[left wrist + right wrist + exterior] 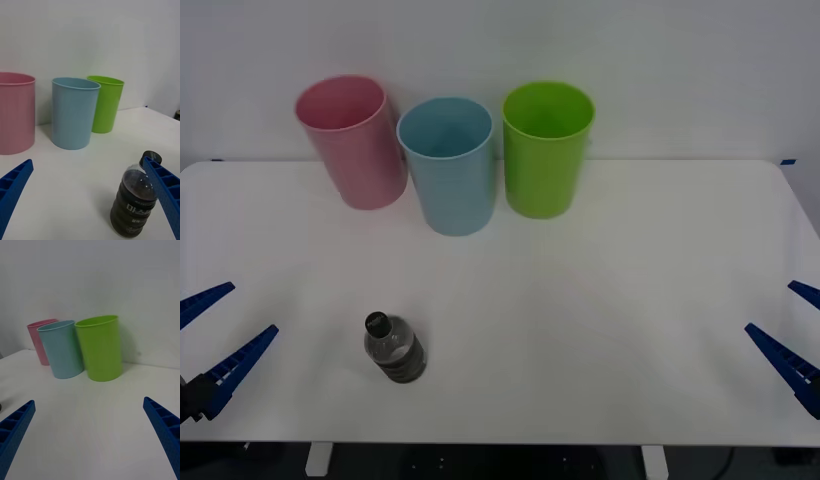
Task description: Grasp the object on the table and drop it into the matching bin: aluminum can to the light blue bin, PET bottle to the pink bin.
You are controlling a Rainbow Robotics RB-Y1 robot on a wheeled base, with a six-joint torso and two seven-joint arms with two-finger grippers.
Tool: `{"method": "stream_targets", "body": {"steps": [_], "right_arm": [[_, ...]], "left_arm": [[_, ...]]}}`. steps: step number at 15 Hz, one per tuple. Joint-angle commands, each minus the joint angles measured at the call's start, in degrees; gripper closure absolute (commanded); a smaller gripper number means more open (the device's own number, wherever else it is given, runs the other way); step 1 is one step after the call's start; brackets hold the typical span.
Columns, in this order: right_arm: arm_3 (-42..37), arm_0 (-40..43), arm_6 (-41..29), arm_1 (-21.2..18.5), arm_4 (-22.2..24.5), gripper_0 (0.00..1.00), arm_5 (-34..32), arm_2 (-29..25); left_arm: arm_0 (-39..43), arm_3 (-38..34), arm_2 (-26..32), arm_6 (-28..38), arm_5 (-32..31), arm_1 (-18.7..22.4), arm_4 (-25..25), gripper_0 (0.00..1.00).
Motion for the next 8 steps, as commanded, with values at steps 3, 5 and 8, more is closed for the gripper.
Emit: {"method": "stream_targets", "body": {"steps": [3, 5, 8], "right_arm": [[0.00, 0.00, 0.00, 0.00, 0.00, 0.00, 0.00, 0.00], [0.00, 0.00, 0.00, 0.00, 0.00, 0.00, 0.00, 0.00], [0.00, 0.00, 0.00, 0.00, 0.00, 0.00, 0.00, 0.00]], "left_arm": [[-0.22, 1.05, -0.64, 0.09, -0.05, -2.08, 1.03, 0.00], [0.04, 1.05, -1.17, -0.09, 0.13, -1.82, 1.30, 0.00], [1.27, 1.05, -1.00, -0.62, 0.13, -1.03, 1.47, 0.00]]}}
